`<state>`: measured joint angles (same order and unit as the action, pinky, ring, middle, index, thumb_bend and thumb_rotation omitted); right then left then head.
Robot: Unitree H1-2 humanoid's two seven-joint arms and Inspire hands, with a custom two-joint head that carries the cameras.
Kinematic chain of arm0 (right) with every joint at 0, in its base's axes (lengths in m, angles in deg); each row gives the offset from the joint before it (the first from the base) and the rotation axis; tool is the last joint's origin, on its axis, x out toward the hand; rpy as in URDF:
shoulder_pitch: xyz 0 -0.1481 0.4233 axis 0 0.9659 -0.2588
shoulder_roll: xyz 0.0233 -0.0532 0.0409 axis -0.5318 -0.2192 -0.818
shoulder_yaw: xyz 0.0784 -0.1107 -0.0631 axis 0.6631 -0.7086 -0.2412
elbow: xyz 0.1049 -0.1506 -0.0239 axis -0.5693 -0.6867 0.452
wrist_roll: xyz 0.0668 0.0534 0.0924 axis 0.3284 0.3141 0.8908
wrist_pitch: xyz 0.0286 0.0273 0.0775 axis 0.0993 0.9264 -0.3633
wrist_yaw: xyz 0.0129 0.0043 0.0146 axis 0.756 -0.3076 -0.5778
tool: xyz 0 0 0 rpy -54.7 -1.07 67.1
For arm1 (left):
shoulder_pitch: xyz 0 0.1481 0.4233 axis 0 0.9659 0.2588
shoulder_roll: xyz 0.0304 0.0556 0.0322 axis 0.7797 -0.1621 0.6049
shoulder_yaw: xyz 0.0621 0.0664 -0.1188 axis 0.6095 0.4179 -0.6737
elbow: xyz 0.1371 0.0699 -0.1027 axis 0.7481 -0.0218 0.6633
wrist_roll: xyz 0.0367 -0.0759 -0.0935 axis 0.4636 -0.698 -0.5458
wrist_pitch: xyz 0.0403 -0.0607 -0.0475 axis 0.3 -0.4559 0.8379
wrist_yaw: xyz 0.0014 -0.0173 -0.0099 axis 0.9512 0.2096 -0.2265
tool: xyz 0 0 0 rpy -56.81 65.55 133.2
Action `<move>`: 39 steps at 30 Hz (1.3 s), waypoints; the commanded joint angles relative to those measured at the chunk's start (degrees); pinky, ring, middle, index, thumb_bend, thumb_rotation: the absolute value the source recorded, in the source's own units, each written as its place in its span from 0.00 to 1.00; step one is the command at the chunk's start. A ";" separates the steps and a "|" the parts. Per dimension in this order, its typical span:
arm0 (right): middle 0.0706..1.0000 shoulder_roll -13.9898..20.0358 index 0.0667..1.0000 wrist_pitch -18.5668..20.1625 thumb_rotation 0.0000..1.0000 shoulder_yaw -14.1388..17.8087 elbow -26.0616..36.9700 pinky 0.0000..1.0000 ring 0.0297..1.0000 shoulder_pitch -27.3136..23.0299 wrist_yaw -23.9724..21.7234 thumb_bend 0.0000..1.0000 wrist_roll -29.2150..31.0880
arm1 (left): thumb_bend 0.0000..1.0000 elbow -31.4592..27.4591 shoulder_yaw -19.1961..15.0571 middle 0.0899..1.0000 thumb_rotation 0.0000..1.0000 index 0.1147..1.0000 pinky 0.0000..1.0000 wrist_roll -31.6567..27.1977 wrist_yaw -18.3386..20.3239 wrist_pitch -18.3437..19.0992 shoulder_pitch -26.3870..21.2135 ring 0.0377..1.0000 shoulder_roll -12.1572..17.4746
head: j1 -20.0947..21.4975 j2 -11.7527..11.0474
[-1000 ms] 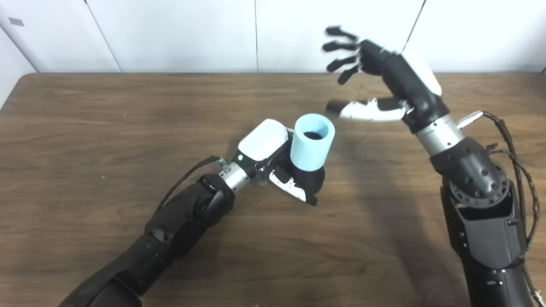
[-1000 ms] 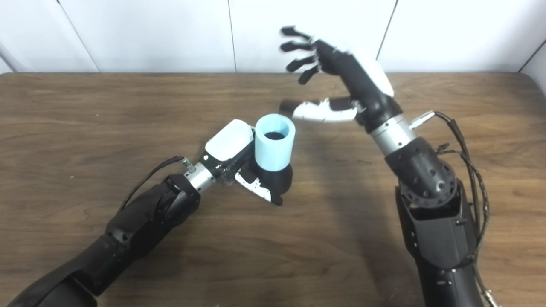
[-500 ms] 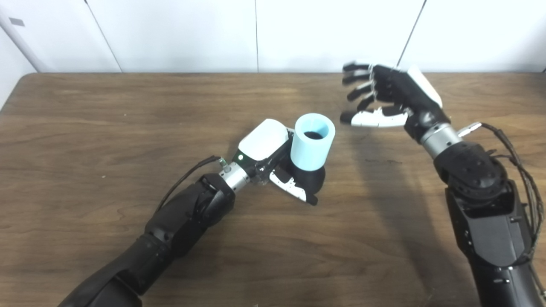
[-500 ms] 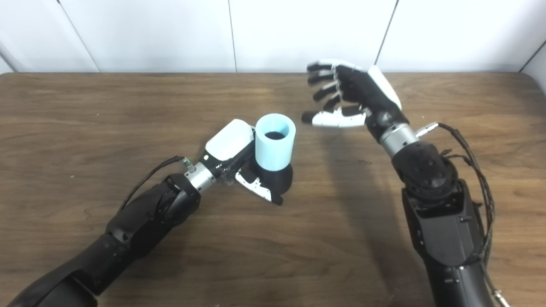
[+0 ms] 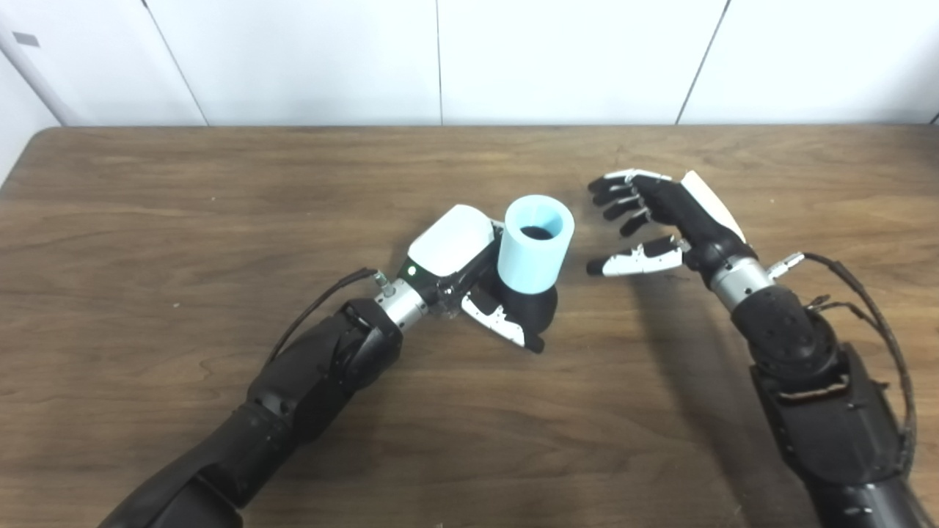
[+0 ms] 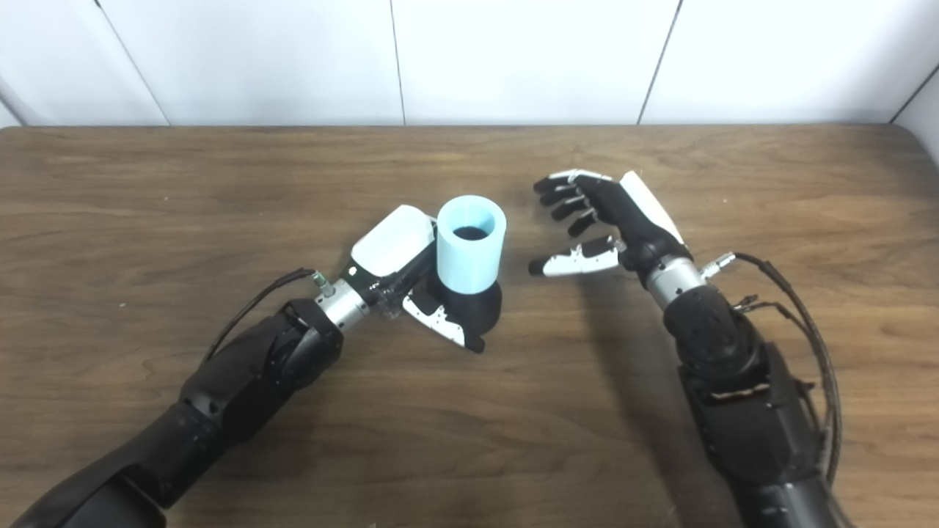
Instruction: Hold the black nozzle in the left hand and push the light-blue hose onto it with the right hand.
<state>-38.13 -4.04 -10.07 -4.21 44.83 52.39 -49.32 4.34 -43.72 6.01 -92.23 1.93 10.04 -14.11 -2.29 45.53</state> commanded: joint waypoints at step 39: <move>0.69 -6.87 0.72 -13.26 0.00 5.55 -7.24 0.53 0.62 1.95 12.31 0.72 4.06 | 0.95 -15.24 -3.23 1.00 0.28 1.00 0.99 6.85 29.37 28.88 8.15 1.00 5.23 | -0.42 0.41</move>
<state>-45.65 -15.13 -4.94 -13.31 47.74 64.33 -45.74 -14.69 -47.04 9.53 -70.47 23.37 13.43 -13.37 -2.64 45.88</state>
